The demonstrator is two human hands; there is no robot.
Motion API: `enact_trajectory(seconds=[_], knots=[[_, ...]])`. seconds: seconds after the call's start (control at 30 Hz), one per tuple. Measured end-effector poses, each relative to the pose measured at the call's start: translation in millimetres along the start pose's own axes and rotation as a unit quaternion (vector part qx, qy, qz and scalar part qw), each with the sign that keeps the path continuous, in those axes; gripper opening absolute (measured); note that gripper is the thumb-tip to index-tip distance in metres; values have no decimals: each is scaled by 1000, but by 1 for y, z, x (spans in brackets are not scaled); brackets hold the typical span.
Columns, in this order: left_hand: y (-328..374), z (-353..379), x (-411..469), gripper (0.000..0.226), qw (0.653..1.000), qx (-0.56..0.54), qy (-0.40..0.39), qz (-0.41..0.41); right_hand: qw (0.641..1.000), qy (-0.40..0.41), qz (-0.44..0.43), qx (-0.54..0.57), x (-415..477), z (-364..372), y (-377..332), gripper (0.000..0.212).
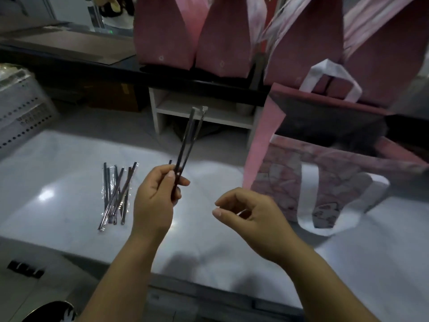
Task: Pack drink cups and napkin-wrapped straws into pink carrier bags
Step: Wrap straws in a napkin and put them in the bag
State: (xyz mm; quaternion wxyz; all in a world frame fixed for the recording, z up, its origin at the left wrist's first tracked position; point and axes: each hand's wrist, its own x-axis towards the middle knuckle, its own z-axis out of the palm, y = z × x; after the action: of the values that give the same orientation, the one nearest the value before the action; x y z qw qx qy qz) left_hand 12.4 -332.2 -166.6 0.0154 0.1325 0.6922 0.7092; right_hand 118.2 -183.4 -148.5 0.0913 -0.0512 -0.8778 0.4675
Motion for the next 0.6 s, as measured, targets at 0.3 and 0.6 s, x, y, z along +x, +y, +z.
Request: enact_trajectory(seconds=[0.3,0.6], knots=[[41,76,-104,20,994,9,-95,59,995,95,-1,20,-120,-77,15,5],[42,178,-196,15,979,-4,-201,32,979,183,94,11,-240,-146,60,4]])
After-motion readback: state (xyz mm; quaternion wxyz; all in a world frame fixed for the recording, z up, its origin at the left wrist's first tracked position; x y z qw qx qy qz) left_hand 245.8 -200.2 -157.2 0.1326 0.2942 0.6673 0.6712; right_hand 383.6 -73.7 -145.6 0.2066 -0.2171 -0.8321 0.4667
